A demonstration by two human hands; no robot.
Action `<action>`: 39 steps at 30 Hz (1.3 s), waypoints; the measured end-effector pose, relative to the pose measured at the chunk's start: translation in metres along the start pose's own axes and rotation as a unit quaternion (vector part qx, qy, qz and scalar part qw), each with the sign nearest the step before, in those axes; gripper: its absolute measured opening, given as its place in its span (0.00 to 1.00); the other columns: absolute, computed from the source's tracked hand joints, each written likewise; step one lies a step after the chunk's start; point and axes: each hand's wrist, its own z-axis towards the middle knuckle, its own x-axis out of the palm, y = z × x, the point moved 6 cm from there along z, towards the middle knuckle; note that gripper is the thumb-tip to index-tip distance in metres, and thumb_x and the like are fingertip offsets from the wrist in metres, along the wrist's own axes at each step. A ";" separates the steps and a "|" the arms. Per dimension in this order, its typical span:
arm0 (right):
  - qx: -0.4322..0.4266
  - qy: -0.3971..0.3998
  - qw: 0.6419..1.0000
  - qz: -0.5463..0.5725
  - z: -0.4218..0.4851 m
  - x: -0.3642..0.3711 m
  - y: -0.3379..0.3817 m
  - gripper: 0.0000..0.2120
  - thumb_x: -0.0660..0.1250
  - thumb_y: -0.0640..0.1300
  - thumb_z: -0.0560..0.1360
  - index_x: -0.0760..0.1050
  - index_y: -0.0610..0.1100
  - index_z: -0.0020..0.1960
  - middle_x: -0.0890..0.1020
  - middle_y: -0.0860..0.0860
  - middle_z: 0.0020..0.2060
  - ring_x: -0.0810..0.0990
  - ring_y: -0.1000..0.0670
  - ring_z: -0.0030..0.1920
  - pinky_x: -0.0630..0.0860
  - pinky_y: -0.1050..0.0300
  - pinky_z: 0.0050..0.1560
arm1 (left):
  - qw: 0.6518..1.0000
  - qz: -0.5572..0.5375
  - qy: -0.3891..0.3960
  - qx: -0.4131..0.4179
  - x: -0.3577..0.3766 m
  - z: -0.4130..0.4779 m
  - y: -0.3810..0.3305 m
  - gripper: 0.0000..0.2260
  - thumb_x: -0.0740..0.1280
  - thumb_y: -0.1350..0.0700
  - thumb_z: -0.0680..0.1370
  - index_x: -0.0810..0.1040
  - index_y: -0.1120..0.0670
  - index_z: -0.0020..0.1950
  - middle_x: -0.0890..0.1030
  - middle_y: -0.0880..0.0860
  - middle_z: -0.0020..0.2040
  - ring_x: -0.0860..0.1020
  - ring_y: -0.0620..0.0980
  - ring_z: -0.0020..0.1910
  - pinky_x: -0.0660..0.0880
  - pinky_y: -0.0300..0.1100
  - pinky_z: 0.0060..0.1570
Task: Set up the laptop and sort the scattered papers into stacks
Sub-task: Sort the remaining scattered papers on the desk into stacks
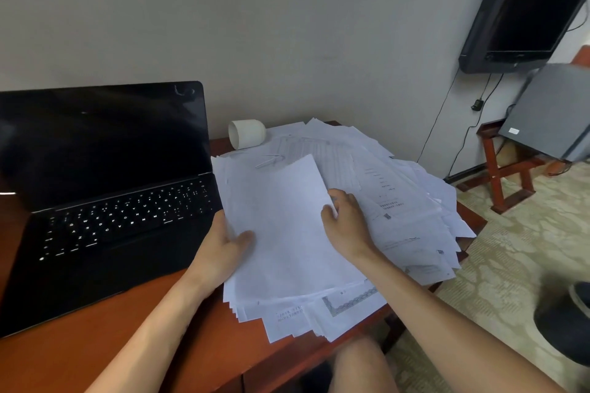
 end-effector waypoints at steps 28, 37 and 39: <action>-0.166 -0.136 0.945 -0.246 0.052 -0.046 -0.038 0.04 0.67 0.35 0.80 0.78 0.39 0.54 0.81 0.45 0.36 0.79 0.41 0.37 0.74 0.51 0.37 | 0.981 -0.030 -0.189 0.037 -0.050 0.009 -0.004 0.24 0.61 0.69 0.79 0.72 0.45 0.69 0.80 0.43 0.59 0.78 0.45 0.58 0.75 0.41 0.50; -0.228 -0.062 0.965 -0.112 0.026 -0.059 -0.019 0.13 0.62 0.37 0.83 0.80 0.46 0.63 0.85 0.52 0.53 0.81 0.52 0.52 0.74 0.62 0.52 | 0.982 -0.131 -0.133 -0.032 -0.036 0.011 0.005 0.21 0.63 0.68 0.80 0.74 0.44 0.65 0.83 0.50 0.61 0.83 0.54 0.58 0.80 0.57 0.58; -0.272 -0.005 0.957 -0.102 0.007 -0.054 -0.013 0.17 0.63 0.32 0.81 0.81 0.49 0.62 0.84 0.56 0.54 0.81 0.55 0.54 0.76 0.61 0.55 | 0.984 -0.131 -0.115 -0.046 -0.032 0.011 0.007 0.20 0.64 0.66 0.80 0.73 0.47 0.68 0.83 0.51 0.61 0.83 0.55 0.58 0.81 0.58 0.59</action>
